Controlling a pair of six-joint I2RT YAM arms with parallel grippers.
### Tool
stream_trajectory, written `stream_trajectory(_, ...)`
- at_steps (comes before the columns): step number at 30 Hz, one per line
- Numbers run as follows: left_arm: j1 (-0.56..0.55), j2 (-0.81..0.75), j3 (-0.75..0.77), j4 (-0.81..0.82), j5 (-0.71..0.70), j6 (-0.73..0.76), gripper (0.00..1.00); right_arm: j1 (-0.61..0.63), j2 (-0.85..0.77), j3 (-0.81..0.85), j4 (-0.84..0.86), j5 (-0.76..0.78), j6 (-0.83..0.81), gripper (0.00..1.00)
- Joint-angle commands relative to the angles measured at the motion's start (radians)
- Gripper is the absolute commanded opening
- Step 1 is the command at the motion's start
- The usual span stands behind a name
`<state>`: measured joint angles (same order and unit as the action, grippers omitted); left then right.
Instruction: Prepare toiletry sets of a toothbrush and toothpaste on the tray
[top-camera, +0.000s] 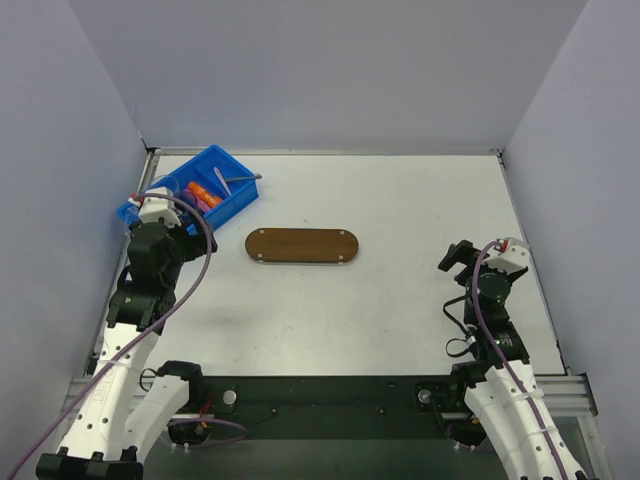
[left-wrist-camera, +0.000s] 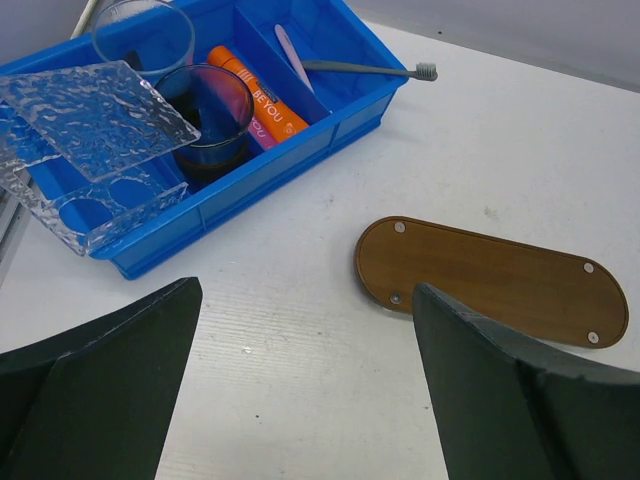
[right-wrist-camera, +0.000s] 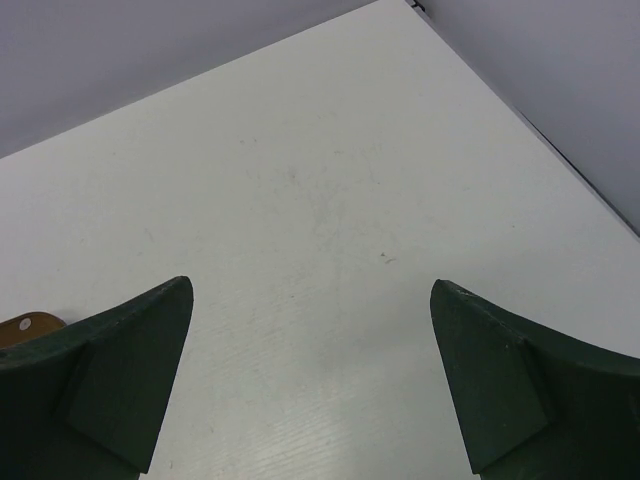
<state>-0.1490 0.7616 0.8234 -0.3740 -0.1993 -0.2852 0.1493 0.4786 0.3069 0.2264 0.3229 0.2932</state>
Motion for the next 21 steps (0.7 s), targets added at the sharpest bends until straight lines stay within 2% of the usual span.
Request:
stream_trajectory(1, 0.005, -0.004, 0.043, 0.007, -0.031, 0.000, 0.97, -0.007, -0.021, 0.046, -0.004, 0.059, 0.052, 1.00)
stream_trajectory(3, 0.005, -0.001, 0.043, 0.004, -0.043, 0.000, 0.97, -0.007, -0.024, 0.057, -0.036, 0.103, 0.075, 1.00)
stream_trajectory(11, 0.006, -0.004, 0.031, 0.015, -0.054, 0.018, 0.97, -0.005, -0.047, 0.063, -0.058, 0.107, 0.066, 1.00)
stream_trajectory(15, 0.008, -0.016, 0.033, 0.030, -0.025, 0.064, 0.97, -0.005, -0.060, 0.099, -0.139, 0.137, 0.113, 1.00)
stream_trajectory(19, 0.008, -0.031, 0.074, 0.058, -0.106, 0.076, 0.97, -0.007, -0.058, 0.124, -0.182, 0.148, 0.112, 1.00)
stream_trajectory(21, 0.006, 0.011, 0.129, 0.064, -0.158, 0.110, 0.97, -0.008, -0.054, 0.126, -0.185, 0.151, 0.113, 1.00)
